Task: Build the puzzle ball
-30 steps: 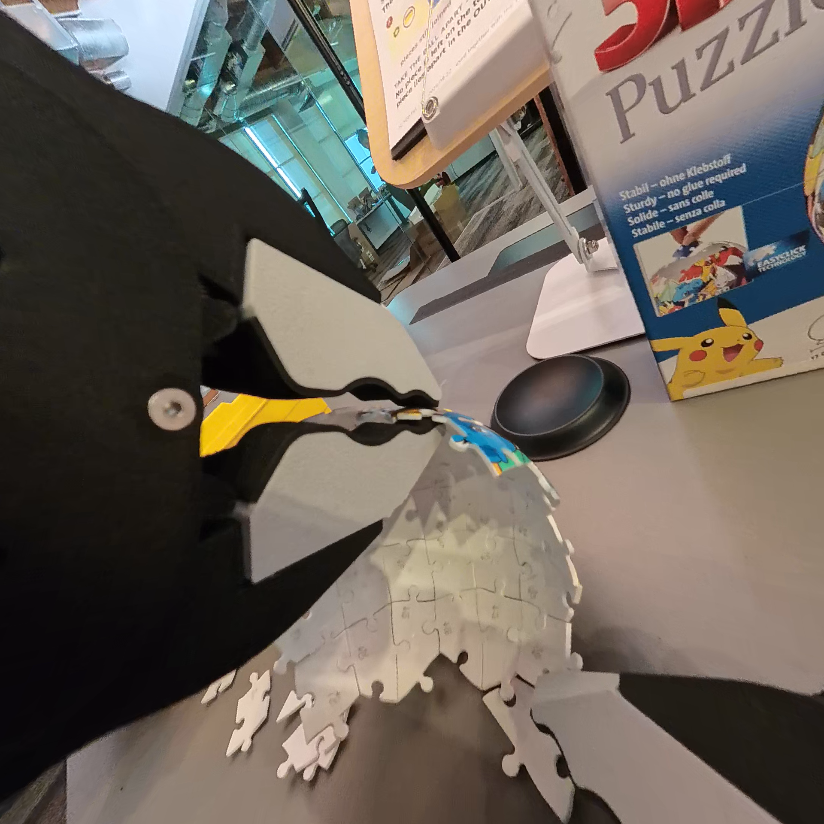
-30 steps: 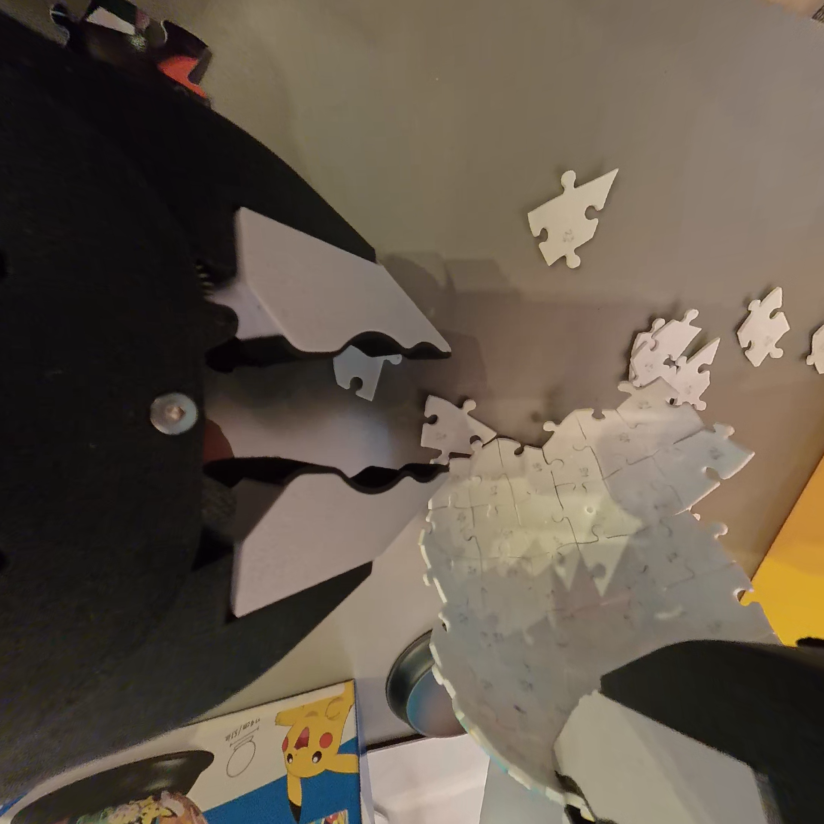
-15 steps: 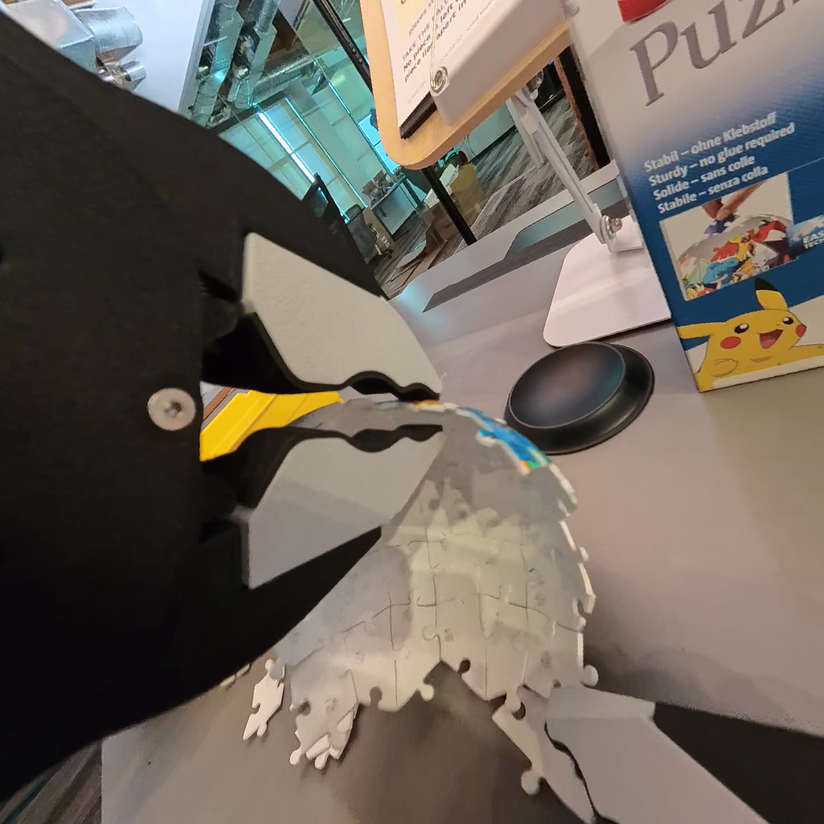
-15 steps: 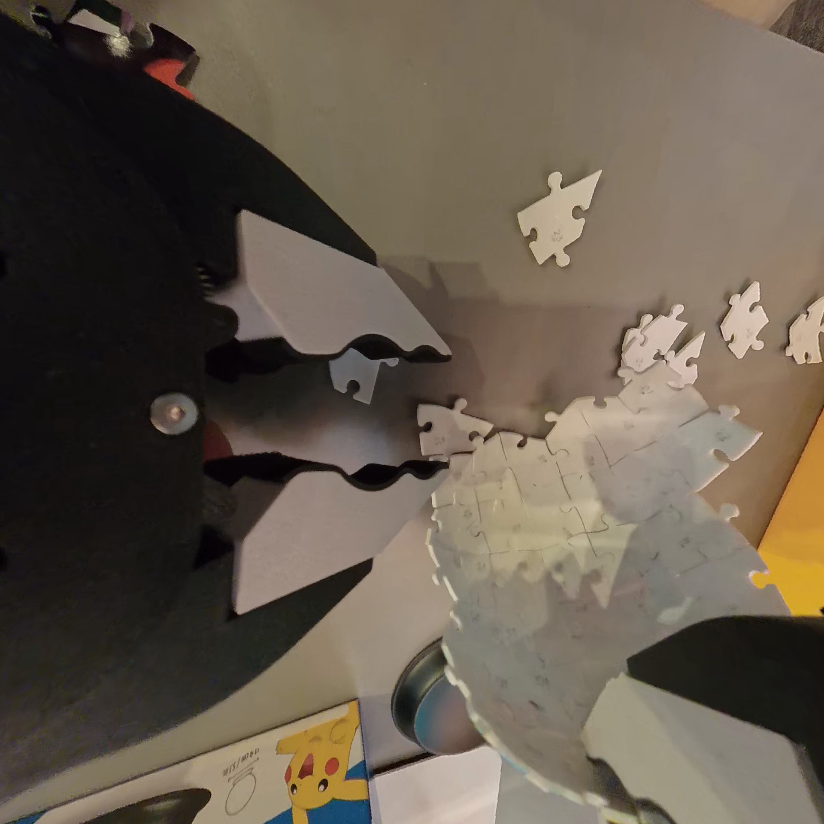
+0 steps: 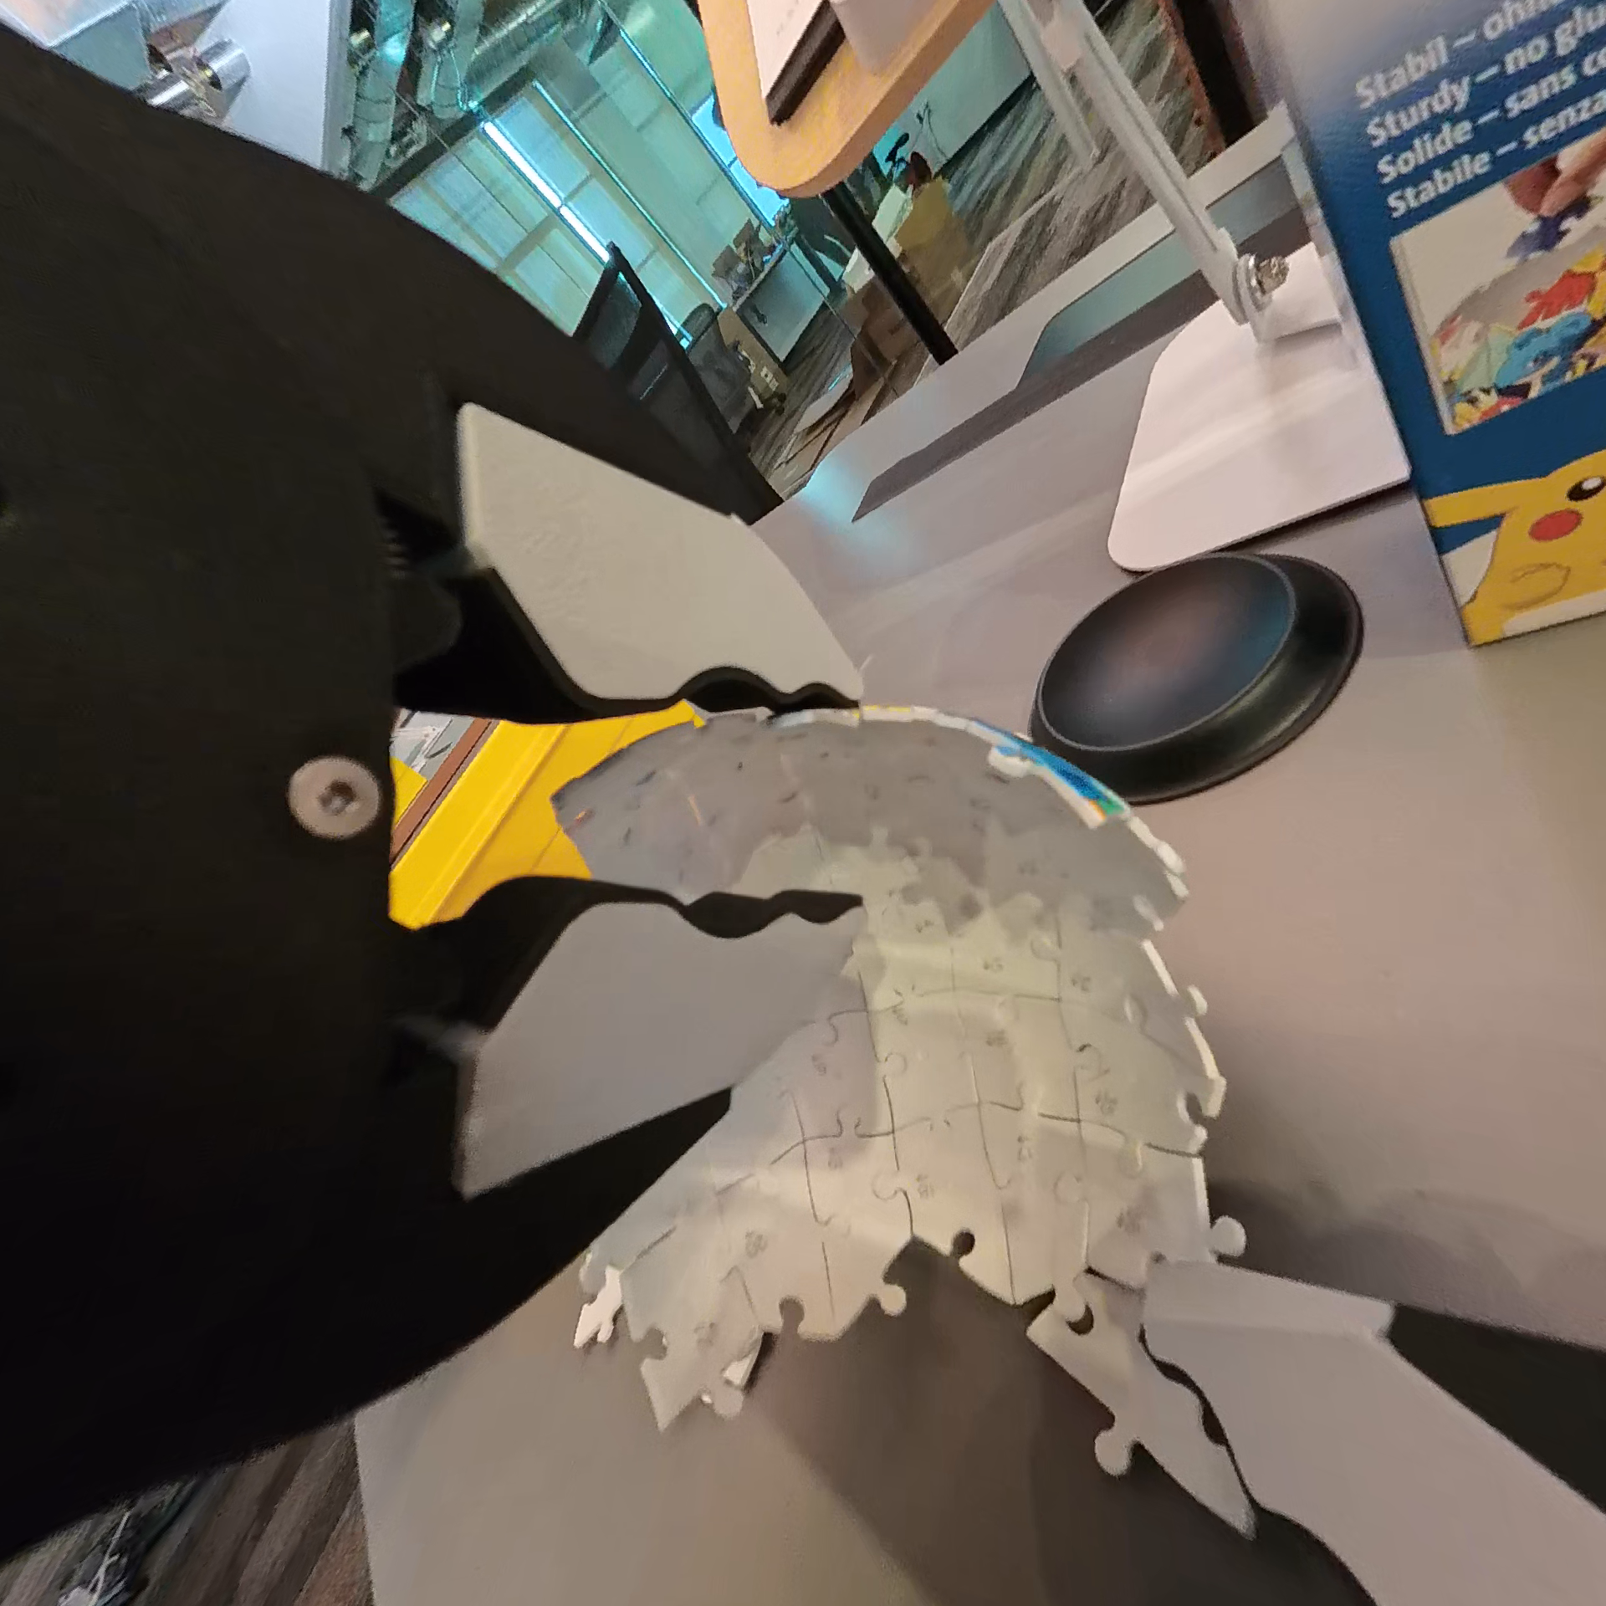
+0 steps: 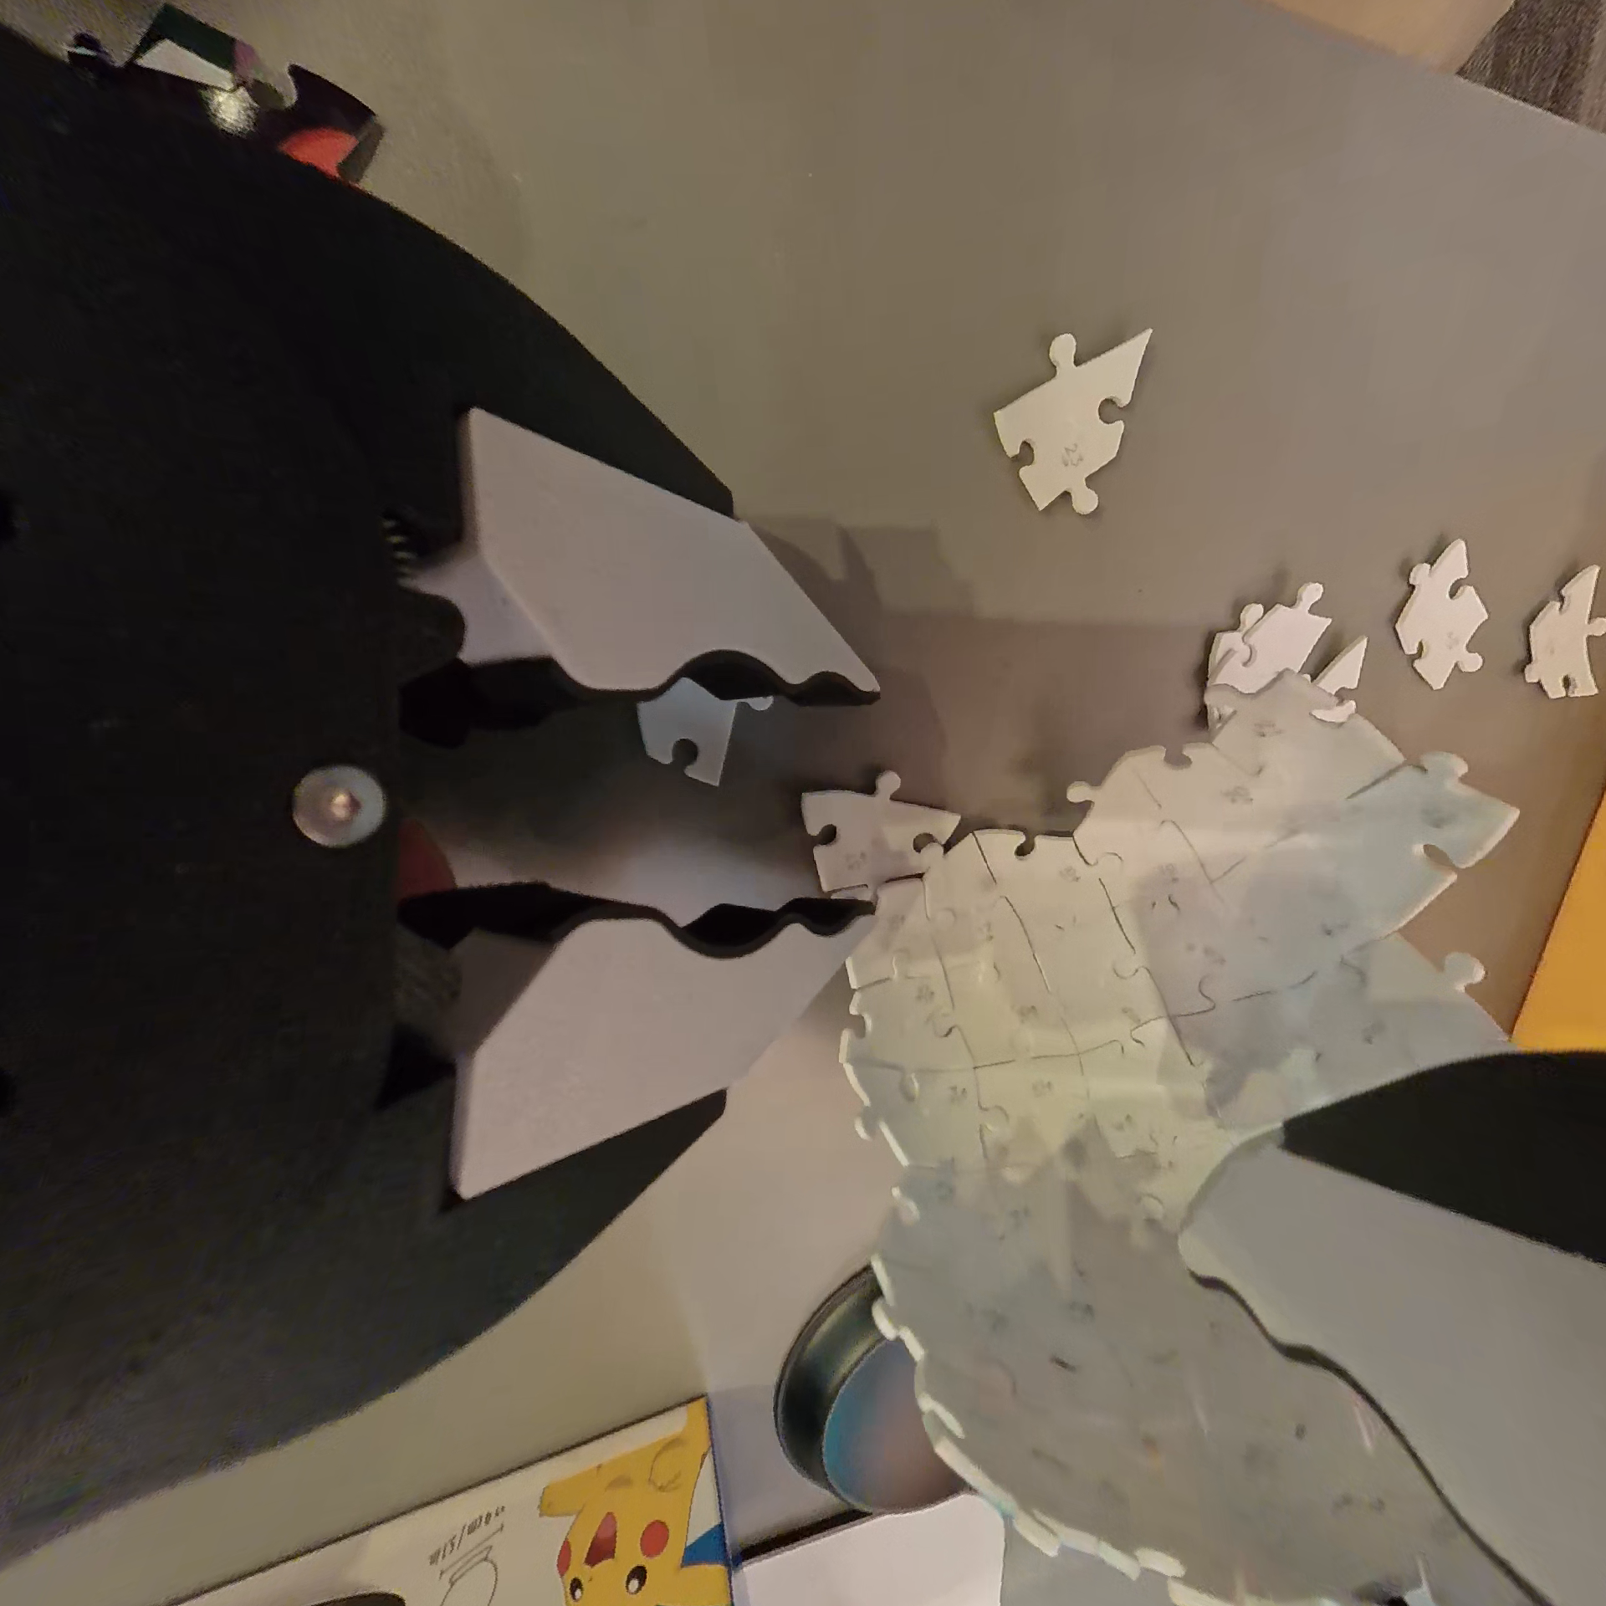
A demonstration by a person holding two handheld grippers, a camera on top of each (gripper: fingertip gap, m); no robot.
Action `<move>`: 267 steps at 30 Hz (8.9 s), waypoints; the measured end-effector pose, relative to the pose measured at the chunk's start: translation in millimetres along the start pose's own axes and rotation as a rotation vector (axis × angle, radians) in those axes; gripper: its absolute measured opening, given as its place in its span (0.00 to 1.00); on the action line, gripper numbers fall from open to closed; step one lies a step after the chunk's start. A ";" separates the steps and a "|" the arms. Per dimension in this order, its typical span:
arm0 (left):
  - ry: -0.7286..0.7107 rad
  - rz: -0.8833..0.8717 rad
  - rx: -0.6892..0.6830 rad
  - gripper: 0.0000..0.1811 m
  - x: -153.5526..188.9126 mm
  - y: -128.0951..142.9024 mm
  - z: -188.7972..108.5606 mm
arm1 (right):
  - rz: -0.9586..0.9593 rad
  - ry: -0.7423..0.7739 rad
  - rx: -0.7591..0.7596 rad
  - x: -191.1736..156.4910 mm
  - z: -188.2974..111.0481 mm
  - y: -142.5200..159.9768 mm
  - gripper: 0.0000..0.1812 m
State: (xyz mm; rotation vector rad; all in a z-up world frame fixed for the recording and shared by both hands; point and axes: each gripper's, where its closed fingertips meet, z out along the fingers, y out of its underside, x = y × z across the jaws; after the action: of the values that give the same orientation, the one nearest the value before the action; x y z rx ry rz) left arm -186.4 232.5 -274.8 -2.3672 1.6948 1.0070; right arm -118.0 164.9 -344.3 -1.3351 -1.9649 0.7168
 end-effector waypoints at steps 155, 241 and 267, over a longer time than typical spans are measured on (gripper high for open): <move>0.169 -1.264 0.682 0.06 73.0 -11.2 11.1 | 0.087 -0.029 -0.161 -27.5 10.3 -11.4 0.20; 0.030 -1.206 0.651 0.06 104.2 -11.8 -2.3 | 0.162 0.001 -0.328 -40.1 0.1 -1.6 0.12; 0.107 -1.227 0.655 0.06 107.4 -13.3 1.1 | 0.251 0.099 -0.121 -21.3 -101.2 -6.3 0.09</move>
State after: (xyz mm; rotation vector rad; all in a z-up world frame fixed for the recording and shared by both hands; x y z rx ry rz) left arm -155.9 149.6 -337.3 -2.2790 0.2197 0.0744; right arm -38.6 150.9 -279.2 -1.6784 -1.8061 0.6414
